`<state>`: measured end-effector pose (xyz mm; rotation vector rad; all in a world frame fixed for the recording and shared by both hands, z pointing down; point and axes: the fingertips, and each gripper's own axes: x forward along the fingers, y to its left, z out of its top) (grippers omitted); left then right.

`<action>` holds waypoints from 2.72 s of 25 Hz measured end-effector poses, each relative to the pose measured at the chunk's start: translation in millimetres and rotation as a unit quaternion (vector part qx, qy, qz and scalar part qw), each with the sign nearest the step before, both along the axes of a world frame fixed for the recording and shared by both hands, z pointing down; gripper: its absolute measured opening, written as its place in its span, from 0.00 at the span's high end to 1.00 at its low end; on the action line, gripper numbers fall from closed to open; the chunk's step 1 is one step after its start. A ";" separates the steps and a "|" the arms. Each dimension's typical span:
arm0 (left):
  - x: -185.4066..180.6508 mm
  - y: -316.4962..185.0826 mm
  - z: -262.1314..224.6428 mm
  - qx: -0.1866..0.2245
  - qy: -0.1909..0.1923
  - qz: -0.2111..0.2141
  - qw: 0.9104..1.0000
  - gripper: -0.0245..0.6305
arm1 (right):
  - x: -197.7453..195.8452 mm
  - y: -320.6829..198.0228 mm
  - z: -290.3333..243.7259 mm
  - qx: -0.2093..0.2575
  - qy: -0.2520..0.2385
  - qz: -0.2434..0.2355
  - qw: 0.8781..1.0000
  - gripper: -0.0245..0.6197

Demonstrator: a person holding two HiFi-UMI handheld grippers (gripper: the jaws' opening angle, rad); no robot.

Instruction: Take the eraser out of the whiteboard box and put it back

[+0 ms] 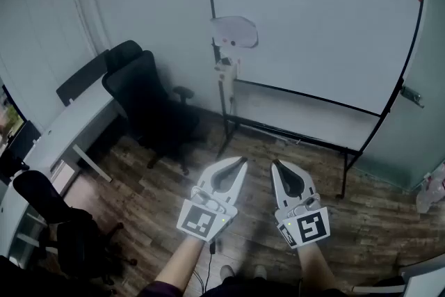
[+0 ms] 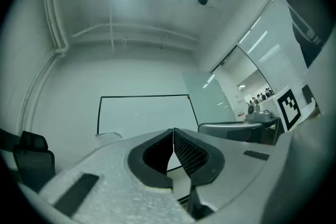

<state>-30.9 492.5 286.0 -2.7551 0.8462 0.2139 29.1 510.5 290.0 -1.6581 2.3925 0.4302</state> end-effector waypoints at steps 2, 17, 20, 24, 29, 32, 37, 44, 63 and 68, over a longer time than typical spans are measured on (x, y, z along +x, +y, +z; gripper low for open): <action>6.2 -0.1 1.7 0.000 -0.003 -0.001 1.000 0.95 | 5.9 0.4 1.6 -0.001 0.001 -0.001 1.000 0.96; 57.4 1.4 14.3 -0.011 -0.011 -0.026 1.000 0.95 | 57.0 4.9 11.5 -0.002 -0.013 -0.037 0.999 0.96; 65.8 0.0 19.7 -0.010 -0.023 -0.028 0.999 0.95 | 62.5 5.9 14.2 0.003 -0.021 -0.055 0.998 0.96; 70.4 -13.8 25.8 -0.013 -0.029 -0.036 0.999 0.95 | 70.1 -9.3 23.2 -0.007 -0.029 -0.059 0.998 0.96; 69.5 -46.2 30.7 -0.016 -0.027 -0.043 0.999 0.95 | 72.1 -41.6 33.7 -0.018 -0.032 -0.060 0.998 0.96; 67.7 -72.8 35.6 -0.020 -0.027 -0.045 0.998 0.95 | 71.1 -68.4 38.2 -0.021 -0.028 -0.059 0.998 0.96; 64.2 -121.6 35.2 -0.022 -0.021 -0.044 0.999 0.95 | 65.7 -115.5 35.9 -0.024 -0.023 -0.056 0.998 0.96; 52.6 -190.2 32.3 -0.022 -0.019 -0.033 0.999 0.95 | 52.9 -181.3 33.9 -0.030 -0.023 -0.044 0.998 0.96; 24.8 -309.5 55.3 -0.053 -0.015 -0.031 0.998 0.95 | 21.8 -300.9 48.9 -0.049 -0.022 -0.041 0.998 0.96; 31.4 -339.7 69.1 -0.053 -0.029 -0.030 0.998 0.95 | 31.2 -331.2 61.0 -0.061 -0.028 -0.040 0.997 0.96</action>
